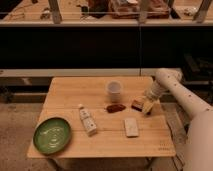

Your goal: Place the eraser in the ceramic cup

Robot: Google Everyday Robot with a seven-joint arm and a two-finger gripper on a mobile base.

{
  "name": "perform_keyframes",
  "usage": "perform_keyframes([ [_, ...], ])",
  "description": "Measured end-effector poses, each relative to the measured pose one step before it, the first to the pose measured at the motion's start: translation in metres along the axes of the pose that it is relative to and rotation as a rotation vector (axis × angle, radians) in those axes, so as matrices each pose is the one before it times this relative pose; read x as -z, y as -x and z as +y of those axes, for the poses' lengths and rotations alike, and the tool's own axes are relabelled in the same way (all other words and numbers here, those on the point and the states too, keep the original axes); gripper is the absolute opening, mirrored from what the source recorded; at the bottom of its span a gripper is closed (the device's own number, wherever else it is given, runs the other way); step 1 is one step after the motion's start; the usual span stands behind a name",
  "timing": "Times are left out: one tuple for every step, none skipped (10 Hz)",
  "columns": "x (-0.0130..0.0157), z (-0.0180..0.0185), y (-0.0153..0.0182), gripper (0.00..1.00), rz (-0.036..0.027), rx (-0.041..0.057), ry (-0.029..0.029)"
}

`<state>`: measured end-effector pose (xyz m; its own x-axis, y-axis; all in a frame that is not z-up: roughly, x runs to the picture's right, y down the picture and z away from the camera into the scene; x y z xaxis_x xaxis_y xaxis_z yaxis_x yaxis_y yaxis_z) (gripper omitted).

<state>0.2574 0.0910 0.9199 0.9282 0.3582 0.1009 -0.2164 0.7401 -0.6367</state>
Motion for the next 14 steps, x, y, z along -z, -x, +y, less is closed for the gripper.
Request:
perform_keyframes([
  [-0.00323, -0.00043, -0.00135, 0.8, -0.00558, 0.00249, 0.00318],
  [-0.00266, -0.00073, -0.00047, 0.8, -0.00633, 0.00438, 0.00302],
  [-0.00253, -0.00012, -0.00081, 0.79, -0.00348, 0.00287, 0.00355],
  [-0.00228, -0.00047, -0.00074, 0.73, -0.00654, 0.00327, 0.00207],
  [-0.00273, 0.00013, -0.001, 0.64, -0.0048, 0.00216, 0.00326],
  [-0.00131, -0.00039, -0.00055, 0.61, -0.004, 0.00141, 0.00121],
  [-0.00283, 0.00082, -0.00093, 0.6, -0.00408, 0.00313, 0.00739],
  [-0.00164, -0.00054, -0.00037, 0.57, -0.00288, 0.0026, -0.00052],
  [0.00018, -0.00063, 0.0003, 0.5, 0.00162, 0.00177, -0.00213],
  [0.00578, -0.00357, 0.00552, 0.37, 0.00627, 0.00385, -0.00947],
  [0.00688, -0.00634, 0.005, 0.29, -0.00068, -0.00006, -0.00563],
  [0.00637, -0.00766, 0.00111, 0.26, -0.00091, 0.00154, -0.00553],
  [0.00235, -0.00309, -0.00017, 0.26, -0.00093, 0.00085, -0.00205],
  [0.00538, -0.00474, -0.00036, 0.26, -0.00213, 0.00038, -0.00848],
])
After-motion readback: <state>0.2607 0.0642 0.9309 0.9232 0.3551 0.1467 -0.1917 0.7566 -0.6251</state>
